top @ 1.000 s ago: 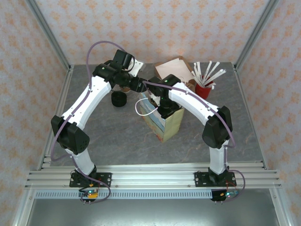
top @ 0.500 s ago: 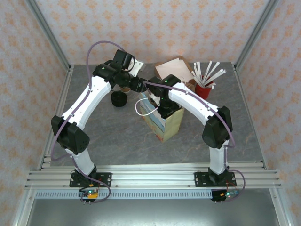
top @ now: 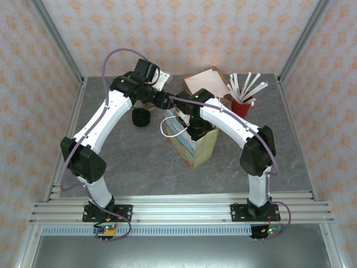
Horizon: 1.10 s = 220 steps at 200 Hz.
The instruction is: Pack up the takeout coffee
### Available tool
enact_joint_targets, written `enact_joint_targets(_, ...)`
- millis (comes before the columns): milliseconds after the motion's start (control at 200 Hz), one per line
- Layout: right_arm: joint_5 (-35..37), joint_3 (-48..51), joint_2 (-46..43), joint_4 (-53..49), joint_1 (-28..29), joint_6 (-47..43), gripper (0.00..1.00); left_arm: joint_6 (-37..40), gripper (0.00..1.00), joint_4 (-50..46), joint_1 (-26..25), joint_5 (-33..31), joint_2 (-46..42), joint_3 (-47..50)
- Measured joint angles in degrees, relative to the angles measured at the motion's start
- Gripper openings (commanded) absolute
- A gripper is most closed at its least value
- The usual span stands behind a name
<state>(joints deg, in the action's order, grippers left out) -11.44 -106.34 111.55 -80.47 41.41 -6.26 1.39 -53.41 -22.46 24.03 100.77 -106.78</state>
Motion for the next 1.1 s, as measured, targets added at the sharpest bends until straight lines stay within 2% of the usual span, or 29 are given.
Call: enact_joint_targets(1101,-0.2,1.09,0.2,1.9,-0.72,-1.07,0.51,0.0,0.63,0.0,0.0,-0.48,0.0,0.0)
